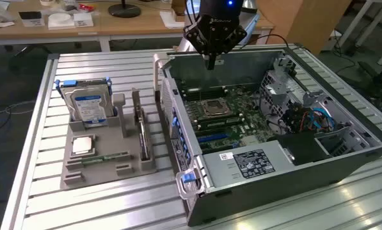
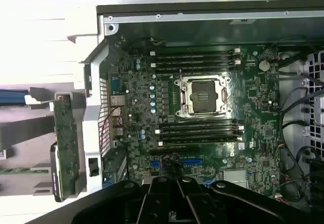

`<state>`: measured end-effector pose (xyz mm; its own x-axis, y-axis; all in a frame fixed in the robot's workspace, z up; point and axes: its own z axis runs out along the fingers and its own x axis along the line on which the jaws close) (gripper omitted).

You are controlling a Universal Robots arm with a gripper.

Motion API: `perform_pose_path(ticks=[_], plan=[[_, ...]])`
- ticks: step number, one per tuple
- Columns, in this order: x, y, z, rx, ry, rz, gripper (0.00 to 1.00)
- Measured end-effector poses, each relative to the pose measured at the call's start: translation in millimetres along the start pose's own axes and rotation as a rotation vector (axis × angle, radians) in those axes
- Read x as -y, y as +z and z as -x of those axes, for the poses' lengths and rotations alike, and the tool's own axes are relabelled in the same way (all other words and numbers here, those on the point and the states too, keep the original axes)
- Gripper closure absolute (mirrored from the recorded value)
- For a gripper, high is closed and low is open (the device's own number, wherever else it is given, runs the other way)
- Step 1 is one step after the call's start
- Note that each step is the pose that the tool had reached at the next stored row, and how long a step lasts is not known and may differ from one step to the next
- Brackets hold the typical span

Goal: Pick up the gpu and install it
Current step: 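Reach for the gpu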

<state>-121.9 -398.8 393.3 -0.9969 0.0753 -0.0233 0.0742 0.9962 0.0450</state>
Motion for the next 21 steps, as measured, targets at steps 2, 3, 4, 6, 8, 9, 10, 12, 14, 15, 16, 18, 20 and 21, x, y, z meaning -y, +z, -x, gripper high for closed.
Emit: perform_pose_path(ticks=[2, 3, 4, 6, 8, 9, 10, 12, 14, 15, 16, 18, 20, 21], plan=[[0.0, 0.0, 0.0, 0.0, 0.0, 0.0, 0.89], [0.0, 0.0, 0.0, 0.0, 0.0, 0.0, 0.89], [0.0, 0.0, 0.0, 0.0, 0.0, 0.0, 0.89], [0.0, 0.0, 0.0, 0.0, 0.0, 0.0, 0.89], [0.0, 0.0, 0.0, 0.0, 0.0, 0.0, 0.89], [0.0, 0.0, 0.0, 0.0, 0.0, 0.0, 0.89], [0.0, 0.0, 0.0, 0.0, 0.0, 0.0, 0.89], [0.0, 0.1, -0.7, 0.0002, 0.0, 0.0002, 0.89], [0.2, 0.0, -2.4, 0.0001, 0.0, 0.0001, 0.89], [0.3, -0.1, -3.6, 0.0, 0.0, 0.0, 0.89], [0.3, 0.0, -4.7, 0.0001, 0.0, 0.0001, 0.89], [0.3, -0.1, -6.8, 0.0001, 0.0, 0.0001, 0.89], [0.3, -0.1, -9.0, 0.0001, 0.0, 0.0, 0.89], [0.4, -0.2, -10.3, 0.0, 0.0, 0.0, 0.89]])
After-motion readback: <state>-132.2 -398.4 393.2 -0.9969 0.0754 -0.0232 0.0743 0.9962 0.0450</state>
